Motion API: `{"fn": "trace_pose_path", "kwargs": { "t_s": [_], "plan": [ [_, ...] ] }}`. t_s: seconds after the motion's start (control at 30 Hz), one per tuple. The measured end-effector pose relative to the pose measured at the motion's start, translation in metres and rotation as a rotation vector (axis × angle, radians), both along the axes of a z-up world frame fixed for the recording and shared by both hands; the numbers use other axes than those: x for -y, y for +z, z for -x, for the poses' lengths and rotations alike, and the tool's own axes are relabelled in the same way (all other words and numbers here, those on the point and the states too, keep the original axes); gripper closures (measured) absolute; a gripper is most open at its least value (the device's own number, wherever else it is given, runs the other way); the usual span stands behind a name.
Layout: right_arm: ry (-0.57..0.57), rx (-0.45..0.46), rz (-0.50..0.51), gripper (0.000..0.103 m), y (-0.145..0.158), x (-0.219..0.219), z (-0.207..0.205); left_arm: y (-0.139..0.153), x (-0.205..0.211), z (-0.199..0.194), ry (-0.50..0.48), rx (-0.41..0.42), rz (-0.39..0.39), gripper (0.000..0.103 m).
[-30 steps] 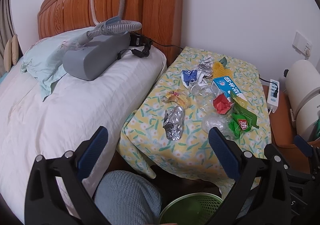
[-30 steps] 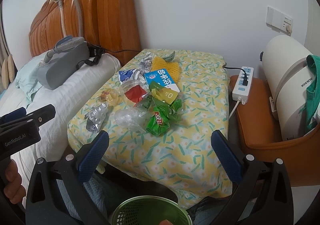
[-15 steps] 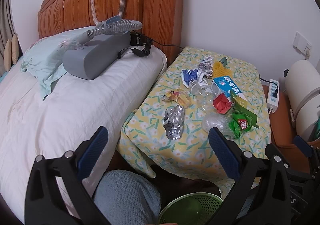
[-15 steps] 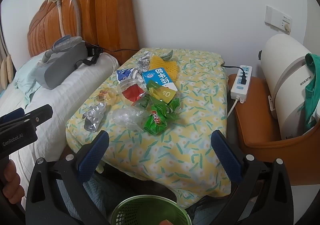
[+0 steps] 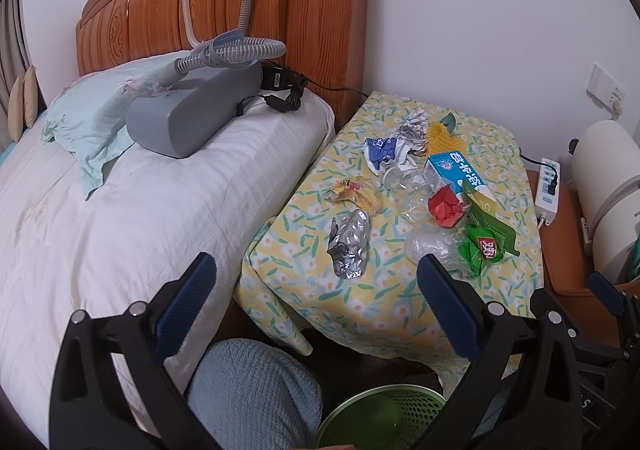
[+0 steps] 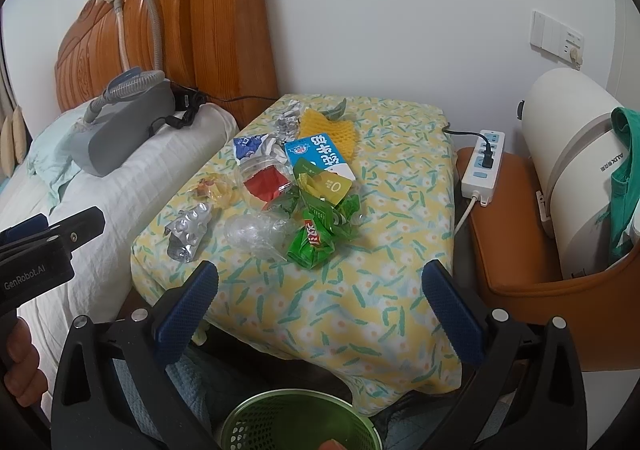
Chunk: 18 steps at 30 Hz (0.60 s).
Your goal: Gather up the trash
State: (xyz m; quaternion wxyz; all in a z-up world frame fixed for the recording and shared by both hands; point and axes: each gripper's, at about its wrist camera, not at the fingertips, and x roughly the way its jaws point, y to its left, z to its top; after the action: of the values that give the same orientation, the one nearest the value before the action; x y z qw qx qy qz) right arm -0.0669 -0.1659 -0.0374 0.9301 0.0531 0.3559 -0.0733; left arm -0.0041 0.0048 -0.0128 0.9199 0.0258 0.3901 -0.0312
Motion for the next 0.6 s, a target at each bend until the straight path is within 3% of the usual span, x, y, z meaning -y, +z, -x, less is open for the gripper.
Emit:
{"fn": "trace_pose_path", "kwargs": {
  "t_s": [0.6],
  "plan": [
    [-0.001,-0.005,0.0,0.002,-0.0007,0.0012,0.0001,0.0006,-0.0005,-0.0013,0.0,-0.002,0.0,0.007]
  ]
}}
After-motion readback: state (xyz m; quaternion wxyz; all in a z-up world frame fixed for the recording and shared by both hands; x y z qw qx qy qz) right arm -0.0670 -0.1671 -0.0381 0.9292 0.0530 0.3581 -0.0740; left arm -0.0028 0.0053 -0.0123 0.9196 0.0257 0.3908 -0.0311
